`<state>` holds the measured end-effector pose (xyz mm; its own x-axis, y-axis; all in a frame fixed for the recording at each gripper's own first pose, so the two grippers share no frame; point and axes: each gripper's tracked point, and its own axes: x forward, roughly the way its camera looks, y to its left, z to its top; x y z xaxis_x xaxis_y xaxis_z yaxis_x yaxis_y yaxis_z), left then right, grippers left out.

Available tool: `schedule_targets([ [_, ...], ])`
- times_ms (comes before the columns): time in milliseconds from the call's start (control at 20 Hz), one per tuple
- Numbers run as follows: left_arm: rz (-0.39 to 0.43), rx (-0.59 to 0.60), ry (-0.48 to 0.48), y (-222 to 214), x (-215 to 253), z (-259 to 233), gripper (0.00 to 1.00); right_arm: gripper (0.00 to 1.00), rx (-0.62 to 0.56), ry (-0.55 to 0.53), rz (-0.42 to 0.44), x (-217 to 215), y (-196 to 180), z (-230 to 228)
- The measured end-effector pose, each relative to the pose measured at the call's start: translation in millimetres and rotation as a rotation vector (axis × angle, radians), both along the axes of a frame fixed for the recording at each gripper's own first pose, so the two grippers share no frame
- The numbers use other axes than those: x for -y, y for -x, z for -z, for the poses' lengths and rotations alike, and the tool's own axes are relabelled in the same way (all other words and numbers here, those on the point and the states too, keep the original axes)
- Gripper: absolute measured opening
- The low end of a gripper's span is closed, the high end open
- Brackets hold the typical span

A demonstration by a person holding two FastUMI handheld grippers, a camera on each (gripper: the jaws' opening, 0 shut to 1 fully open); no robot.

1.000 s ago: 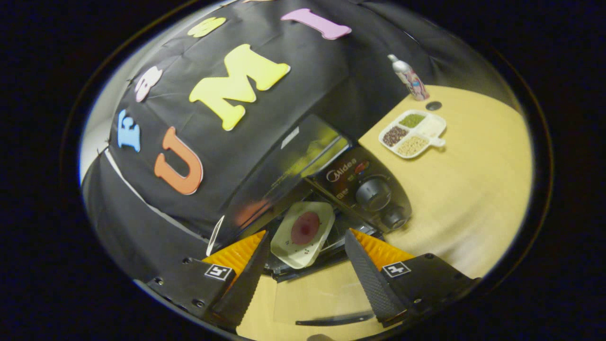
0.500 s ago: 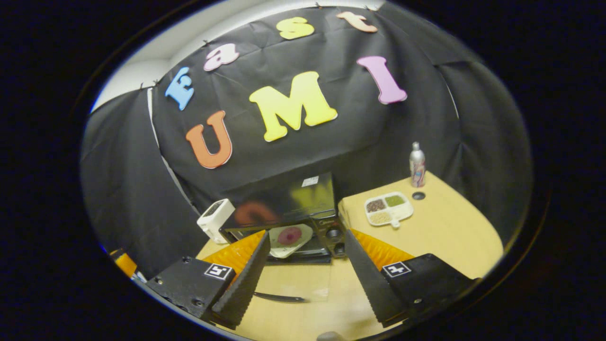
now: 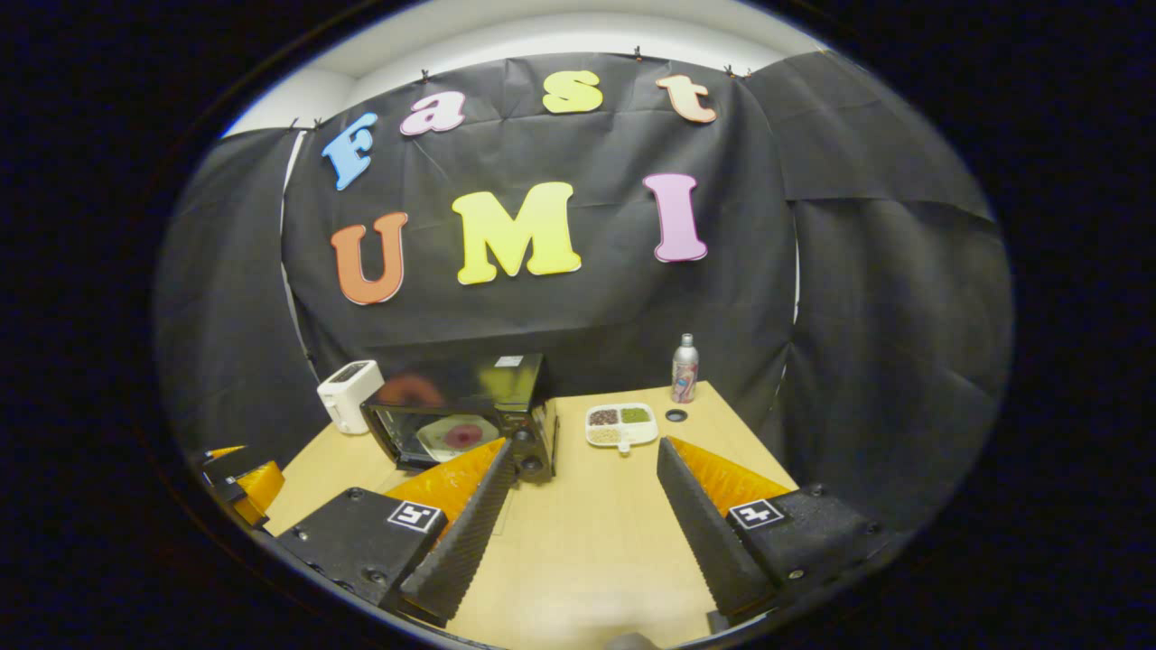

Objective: Open the electric oven with the left hand, put the food in, and close the electric oven.

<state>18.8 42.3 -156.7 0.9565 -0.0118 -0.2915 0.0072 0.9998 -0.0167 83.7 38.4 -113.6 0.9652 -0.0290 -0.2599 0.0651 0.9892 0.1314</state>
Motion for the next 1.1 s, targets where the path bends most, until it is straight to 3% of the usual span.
schedule_targets([
  [200,0.042,-0.082,0.047,-9,34,58,0.96,0.96,-0.049,-0.006,0.011,27,16,5],
  [450,0.064,-0.219,0.027,-17,64,139,0.97,0.96,-0.06,0.034,0.021,58,17,-2],
  [550,0.059,-0.272,0.035,-21,73,164,0.97,1.0,-0.062,0.053,0.023,67,20,-7],
  [600,0.055,-0.294,0.037,-21,74,176,0.97,0.96,-0.065,0.056,0.021,70,19,-6],
  [650,0.048,-0.316,0.043,-25,77,186,0.97,1.0,-0.068,0.053,0.02,69,18,-7],
  [750,0.045,-0.321,0.038,-36,80,196,0.97,0.96,-0.073,0.053,0.02,73,14,-6],
  [850,0.048,-0.331,0.022,-47,80,208,0.98,1.0,-0.076,0.061,0.03,77,12,-8],
  [900,0.05,-0.336,0.02,-54,81,212,0.98,0.96,-0.081,0.065,0.034,79,12,-6],
  [1100,0.047,-0.363,0.011,-71,80,229,0.97,1.0,-0.091,0.06,0.055,84,10,-3],
])
